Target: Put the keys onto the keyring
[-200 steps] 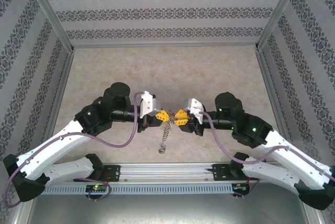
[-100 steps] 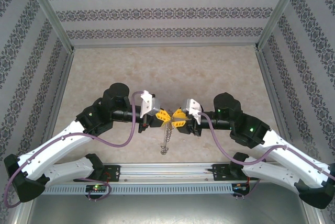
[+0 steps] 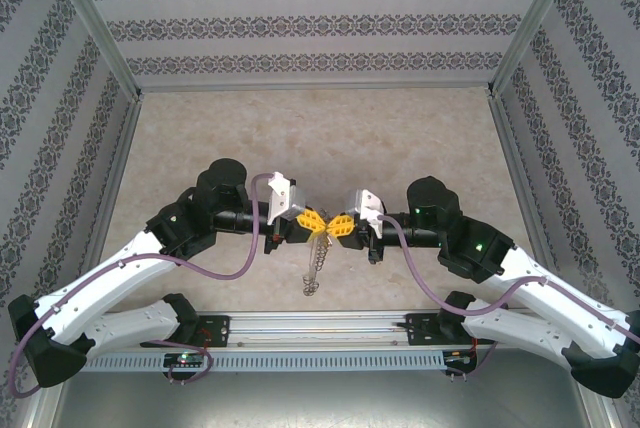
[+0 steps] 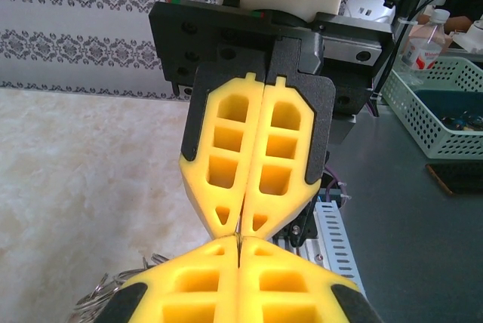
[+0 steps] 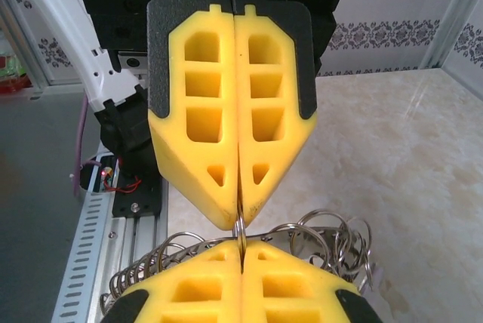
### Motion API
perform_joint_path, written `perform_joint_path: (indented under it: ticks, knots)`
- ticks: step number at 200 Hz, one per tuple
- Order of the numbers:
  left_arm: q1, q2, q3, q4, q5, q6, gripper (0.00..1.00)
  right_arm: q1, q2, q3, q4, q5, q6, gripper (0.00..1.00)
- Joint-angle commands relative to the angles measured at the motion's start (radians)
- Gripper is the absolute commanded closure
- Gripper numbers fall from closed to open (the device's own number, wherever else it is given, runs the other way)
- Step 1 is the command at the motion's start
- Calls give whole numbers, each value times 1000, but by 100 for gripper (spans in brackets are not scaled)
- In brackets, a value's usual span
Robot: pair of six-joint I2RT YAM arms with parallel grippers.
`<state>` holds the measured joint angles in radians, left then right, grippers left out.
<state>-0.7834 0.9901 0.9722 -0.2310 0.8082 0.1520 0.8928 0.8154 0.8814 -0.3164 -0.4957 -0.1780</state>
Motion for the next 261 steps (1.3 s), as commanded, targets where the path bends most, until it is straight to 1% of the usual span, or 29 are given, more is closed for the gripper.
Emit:
perform_joint_path:
  ticks: [1, 5, 7, 21, 27, 38, 50, 70, 98, 134, 195, 229, 249, 261]
  knots:
    - [6, -8, 24, 41, 6, 7, 100, 5, -21, 27, -33, 0, -21, 100]
    - [6, -1, 36, 8, -6, 23, 100, 6, -22, 32, -42, 8, -23, 100]
    - [6, 2, 43, -11, -14, 32, 98, 6, -22, 35, -47, 11, -23, 100]
    - [5, 21, 93, -142, -76, 94, 75, 7, -11, 65, -98, 45, -31, 100]
    - [4, 24, 104, -182, -102, 116, 68, 5, -4, 80, -124, 55, -36, 100]
    - [4, 26, 125, -239, -143, 145, 62, 7, 7, 102, -158, 69, -43, 100]
    - [2, 36, 146, -292, -177, 172, 60, 6, 17, 118, -182, 87, -45, 100]
    - [-15, 62, 179, -351, -226, 205, 59, 7, 38, 142, -212, 110, -58, 100]
    - [-30, 79, 186, -341, -246, 213, 58, 7, 79, 181, -259, 130, -77, 100]
    - [-43, 101, 195, -328, -229, 212, 59, 22, 107, 207, -282, 170, -94, 100]
    - [-53, 122, 189, -298, -183, 191, 63, 31, 111, 209, -259, 167, -98, 100]
    - [-56, 135, 173, -260, -161, 175, 68, 32, 111, 211, -255, 161, -102, 100]
    - [-57, 141, 167, -250, -154, 170, 69, 32, 112, 213, -250, 150, -105, 100]
    - [-57, 137, 156, -236, -150, 164, 74, 33, 117, 213, -244, 140, -106, 100]
